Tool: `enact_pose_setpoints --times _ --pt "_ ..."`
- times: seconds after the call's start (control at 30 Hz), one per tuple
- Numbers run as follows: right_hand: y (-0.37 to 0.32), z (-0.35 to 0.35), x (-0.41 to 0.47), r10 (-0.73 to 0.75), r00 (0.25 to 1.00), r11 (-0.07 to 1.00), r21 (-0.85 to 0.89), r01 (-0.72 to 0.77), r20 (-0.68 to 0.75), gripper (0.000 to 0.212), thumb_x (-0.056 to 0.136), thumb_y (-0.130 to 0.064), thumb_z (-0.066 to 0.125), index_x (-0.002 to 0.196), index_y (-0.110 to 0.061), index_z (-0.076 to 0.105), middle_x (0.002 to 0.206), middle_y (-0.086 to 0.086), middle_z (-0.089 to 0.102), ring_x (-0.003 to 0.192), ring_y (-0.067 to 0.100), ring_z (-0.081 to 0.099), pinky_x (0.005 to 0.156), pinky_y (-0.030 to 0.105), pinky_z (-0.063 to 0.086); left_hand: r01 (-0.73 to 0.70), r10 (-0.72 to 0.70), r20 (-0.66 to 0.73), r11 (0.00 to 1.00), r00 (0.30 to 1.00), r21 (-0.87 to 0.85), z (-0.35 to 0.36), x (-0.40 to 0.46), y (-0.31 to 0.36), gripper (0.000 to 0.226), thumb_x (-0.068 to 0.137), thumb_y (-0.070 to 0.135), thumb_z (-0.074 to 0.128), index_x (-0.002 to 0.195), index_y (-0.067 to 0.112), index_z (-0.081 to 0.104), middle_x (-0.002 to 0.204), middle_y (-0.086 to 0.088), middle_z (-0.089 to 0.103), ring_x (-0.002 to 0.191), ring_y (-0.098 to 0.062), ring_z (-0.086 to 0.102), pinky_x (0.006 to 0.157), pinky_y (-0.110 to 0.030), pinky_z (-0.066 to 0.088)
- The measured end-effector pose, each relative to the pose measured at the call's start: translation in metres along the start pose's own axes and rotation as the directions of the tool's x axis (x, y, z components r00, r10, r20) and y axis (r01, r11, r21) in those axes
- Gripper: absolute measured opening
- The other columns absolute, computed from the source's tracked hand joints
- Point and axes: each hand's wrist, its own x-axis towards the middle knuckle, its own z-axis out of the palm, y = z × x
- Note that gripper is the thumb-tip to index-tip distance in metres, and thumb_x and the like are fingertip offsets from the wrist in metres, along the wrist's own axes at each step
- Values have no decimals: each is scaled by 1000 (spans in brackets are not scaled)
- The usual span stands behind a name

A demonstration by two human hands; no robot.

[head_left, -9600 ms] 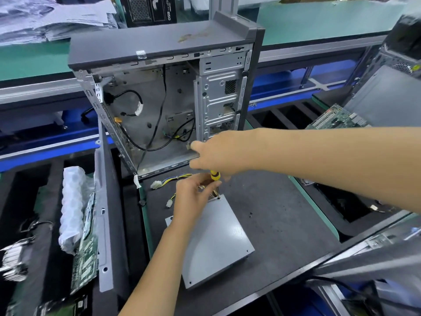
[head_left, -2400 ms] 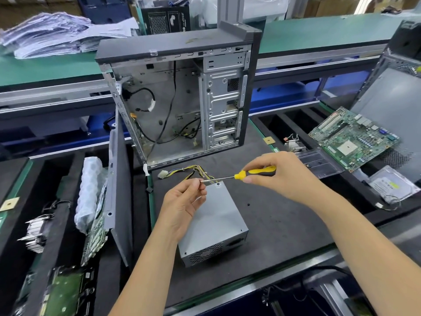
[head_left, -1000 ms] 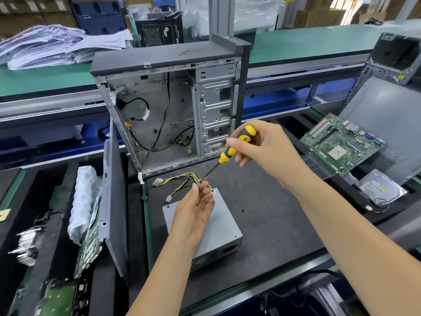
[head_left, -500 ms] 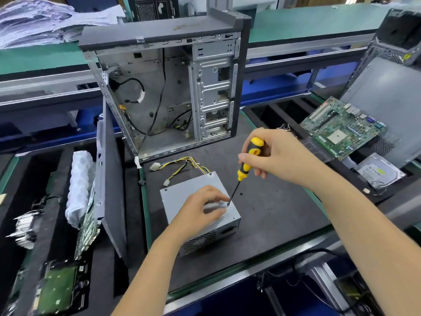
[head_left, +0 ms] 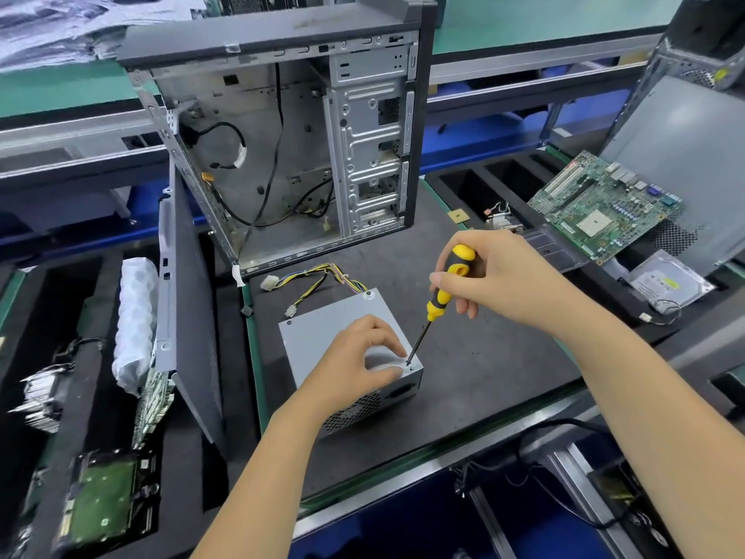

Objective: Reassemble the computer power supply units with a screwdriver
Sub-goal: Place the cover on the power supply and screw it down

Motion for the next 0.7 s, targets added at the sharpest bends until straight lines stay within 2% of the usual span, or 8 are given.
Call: enact_pose_setpoints --times 0.13,0.23,0.5,0.7 --pt "-3 0 -2 4 1000 999 -40 -3 10 10 87 -25 66 82 -17 61 57 -1 67 50 11 64 55 20 53 13 -14 20 1000 1000 25 1 2 0 14 79 16 75 87 27 71 105 13 56 104 -9 55 95 -34 44" --pt "-6 0 -3 3 1000 999 -35 -2 25 10 86 -23 66 82 -16 61 55 -1 66 49 10 63 52 17 51 13 -14 30 999 999 37 1 4 0 13 79 18 76 88 26 70 105 14 55 105 -11 54 96 -39 44" --pt "-10 5 -4 -11 998 1000 -23 12 54 10 86 -19 68 82 -13 61 56 0 65 48 9 63 51 17 50 -11 8 54 998 998 61 2 5 1 14 80 20 77 90 26 69 106 11 55 107 -9 51 100 -42 40" --pt "-10 5 -3 -20 997 1000 -18 21 75 9 86 -19 68 82 -14 62 58 0 66 52 11 65 50 17 51 -22 20 47 999 999 40 3 7 5 16 81 24 79 79 35 67 104 11 57 105 -5 49 99 -42 39"
